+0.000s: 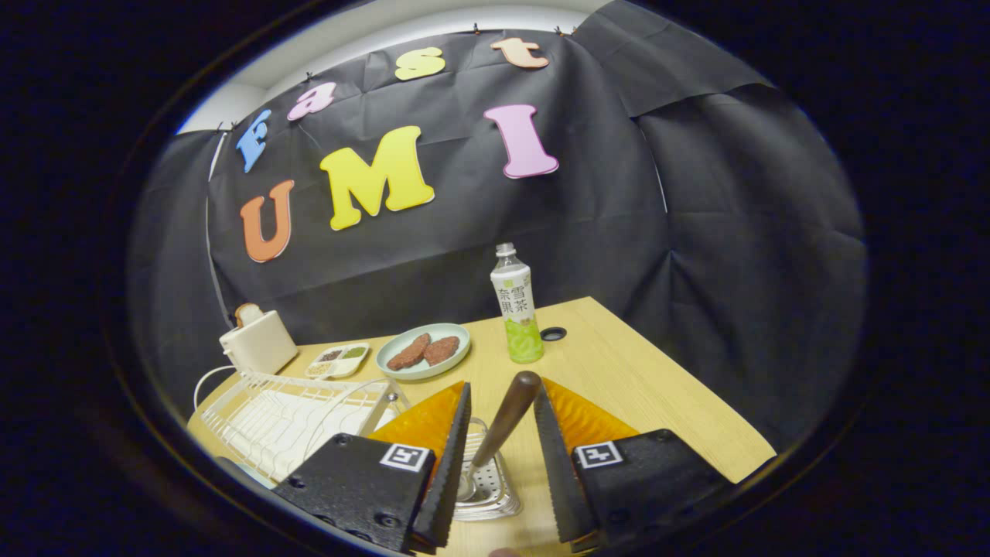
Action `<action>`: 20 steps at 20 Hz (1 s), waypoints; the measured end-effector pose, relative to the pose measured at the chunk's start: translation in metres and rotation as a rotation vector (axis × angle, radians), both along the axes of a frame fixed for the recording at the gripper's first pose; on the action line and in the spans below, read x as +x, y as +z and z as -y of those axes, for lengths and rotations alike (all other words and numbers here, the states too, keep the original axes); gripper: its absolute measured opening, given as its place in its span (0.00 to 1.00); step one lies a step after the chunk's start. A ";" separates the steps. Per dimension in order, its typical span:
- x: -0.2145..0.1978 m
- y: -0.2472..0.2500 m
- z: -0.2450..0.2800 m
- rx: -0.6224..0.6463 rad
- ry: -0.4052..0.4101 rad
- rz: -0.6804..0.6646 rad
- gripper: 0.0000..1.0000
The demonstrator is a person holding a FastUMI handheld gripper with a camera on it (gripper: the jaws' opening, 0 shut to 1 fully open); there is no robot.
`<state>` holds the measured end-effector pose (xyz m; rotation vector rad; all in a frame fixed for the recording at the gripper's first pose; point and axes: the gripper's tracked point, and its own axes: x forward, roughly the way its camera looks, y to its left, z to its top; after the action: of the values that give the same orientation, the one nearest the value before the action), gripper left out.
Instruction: Take the plate from the dish rack, then take the spoon from the basket and place it into the plate.
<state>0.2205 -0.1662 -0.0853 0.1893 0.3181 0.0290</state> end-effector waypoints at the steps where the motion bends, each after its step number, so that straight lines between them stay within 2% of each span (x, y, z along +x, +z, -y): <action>1: -0.003 0.005 -0.001 0.002 -0.002 0.007 0.46; 5: -0.012 0.024 -0.012 0.026 -0.019 0.032 0.21; 7: -0.018 0.035 -0.016 0.008 -0.027 0.055 0.17; 10: -0.030 0.060 -0.024 -0.025 -0.033 0.104 0.14; 14: -0.059 0.113 -0.034 -0.136 -0.063 0.224 0.14; 17: -0.090 0.146 -0.060 -0.170 -0.039 0.286 0.14; 20: -0.117 0.161 -0.089 -0.136 0.004 0.294 0.14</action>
<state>0.1039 -0.0770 0.0758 0.0474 0.0265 0.0387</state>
